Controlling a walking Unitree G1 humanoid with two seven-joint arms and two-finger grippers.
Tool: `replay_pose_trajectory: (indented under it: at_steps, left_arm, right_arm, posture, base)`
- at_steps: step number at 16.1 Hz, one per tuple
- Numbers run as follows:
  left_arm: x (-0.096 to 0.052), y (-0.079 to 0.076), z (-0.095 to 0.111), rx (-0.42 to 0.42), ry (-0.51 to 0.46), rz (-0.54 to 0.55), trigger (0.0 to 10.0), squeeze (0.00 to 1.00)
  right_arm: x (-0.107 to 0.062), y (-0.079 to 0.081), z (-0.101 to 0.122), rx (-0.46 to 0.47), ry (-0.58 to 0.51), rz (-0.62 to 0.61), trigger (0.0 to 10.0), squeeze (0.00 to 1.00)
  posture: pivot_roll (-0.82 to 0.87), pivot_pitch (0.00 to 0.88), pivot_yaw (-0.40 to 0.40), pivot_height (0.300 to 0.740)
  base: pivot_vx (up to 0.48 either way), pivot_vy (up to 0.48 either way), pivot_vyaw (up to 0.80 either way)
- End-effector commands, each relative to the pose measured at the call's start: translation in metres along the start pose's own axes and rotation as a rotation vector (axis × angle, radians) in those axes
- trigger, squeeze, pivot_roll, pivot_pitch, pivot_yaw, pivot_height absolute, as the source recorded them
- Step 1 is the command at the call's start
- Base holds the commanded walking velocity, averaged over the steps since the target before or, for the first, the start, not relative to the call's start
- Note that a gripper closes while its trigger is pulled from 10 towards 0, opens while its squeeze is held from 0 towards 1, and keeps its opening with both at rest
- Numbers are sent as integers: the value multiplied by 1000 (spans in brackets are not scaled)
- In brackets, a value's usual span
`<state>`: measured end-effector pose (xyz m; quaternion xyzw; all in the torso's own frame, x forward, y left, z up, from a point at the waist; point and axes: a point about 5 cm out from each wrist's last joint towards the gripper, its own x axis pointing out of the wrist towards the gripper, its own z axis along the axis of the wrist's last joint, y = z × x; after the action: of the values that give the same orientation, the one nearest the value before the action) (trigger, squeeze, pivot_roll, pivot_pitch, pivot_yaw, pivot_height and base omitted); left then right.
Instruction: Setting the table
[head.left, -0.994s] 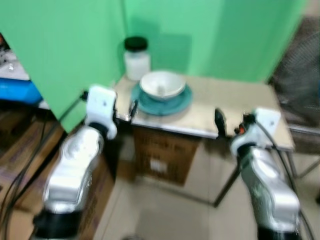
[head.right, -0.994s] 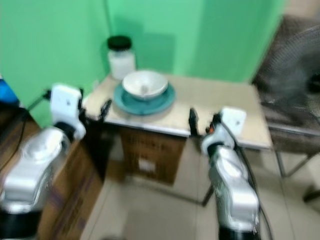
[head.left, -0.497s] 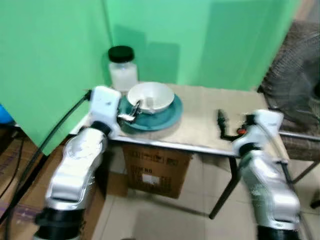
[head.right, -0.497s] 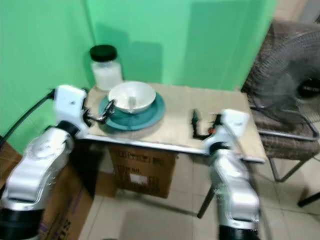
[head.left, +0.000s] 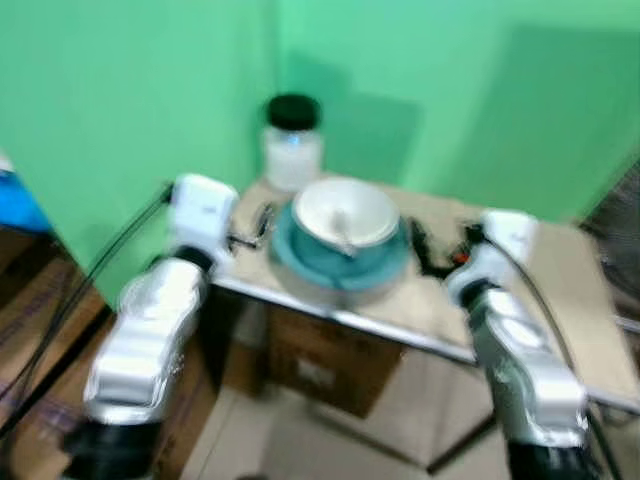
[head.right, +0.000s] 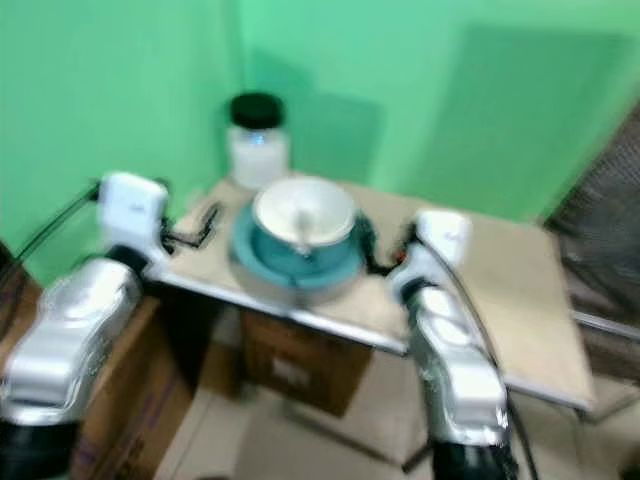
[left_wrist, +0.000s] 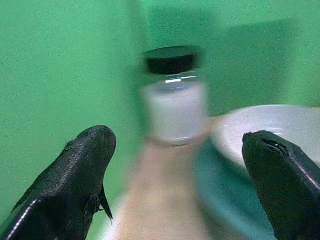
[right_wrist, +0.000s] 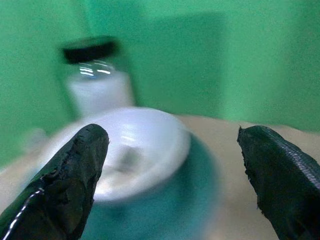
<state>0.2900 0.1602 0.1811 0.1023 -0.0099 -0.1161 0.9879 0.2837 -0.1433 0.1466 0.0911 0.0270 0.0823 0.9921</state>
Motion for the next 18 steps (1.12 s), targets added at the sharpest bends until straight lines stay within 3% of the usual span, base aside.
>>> replay_pose_trajectory:
  at_steps: [1,6,12,15,18]
  left_arm:
    - [1,-9,3,-1,-12,-29,10000,0]
    - [3,-16,2,9,-9,-68,10000,0]
    - [2,-37,-6,36,13,-208,10000,0]
    - [1,-48,-14,54,58,-328,10000,0]
    - [-1,-55,-17,114,86,-432,10000,0]
  right_arm:
    - [-2,-13,3,-5,-16,-43,10000,0]
    - [-1,-21,5,14,10,-35,10000,0]
    - [24,-24,25,-59,185,61,10000,0]
    - [52,-16,31,-99,417,153,10000,0]
    - [65,-2,46,-6,494,253,10000,0]
  posture:
    - [129,0,-46,740]
    - [121,0,-46,740]
    - [85,0,-61,740]
    - [41,0,-58,740]
    - [11,0,-55,740]
  base:
    - [326,0,0]
    - [184,0,0]
    - [0,0,0]
    - [0,0,0]
    - [0,0,0]
